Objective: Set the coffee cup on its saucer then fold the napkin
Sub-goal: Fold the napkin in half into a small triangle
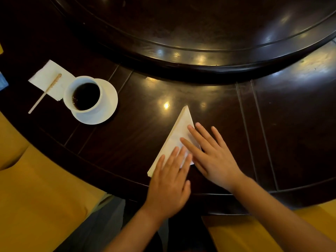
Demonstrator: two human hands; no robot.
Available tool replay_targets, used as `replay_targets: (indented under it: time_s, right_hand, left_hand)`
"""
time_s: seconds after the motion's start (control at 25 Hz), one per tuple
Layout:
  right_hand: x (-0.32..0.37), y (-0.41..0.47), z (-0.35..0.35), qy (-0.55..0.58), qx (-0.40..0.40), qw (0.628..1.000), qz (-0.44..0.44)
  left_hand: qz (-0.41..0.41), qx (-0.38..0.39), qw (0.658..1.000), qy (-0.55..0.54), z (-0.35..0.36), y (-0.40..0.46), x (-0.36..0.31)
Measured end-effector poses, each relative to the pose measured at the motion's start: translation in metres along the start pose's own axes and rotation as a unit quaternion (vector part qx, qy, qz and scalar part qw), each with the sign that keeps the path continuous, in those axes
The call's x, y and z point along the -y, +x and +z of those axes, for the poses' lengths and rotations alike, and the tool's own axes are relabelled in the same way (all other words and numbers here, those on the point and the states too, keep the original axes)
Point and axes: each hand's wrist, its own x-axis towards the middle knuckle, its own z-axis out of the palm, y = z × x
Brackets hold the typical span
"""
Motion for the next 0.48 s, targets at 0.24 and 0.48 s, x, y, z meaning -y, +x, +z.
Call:
replay_targets:
  time_s: [0.24, 0.48]
  right_hand:
    - [-0.036, 0.026, -0.005, -0.013, 0.074, 0.984, -0.16]
    - [-0.034, 0.053, -0.008, 0.011, 0.08, 0.98, -0.182]
  left_hand:
    - [-0.072, 0.048, 0.995, 0.05, 0.014, -0.001, -0.006]
    - [-0.064, 0.024, 0.997, 0.042, 0.013, -0.001, 0.013]
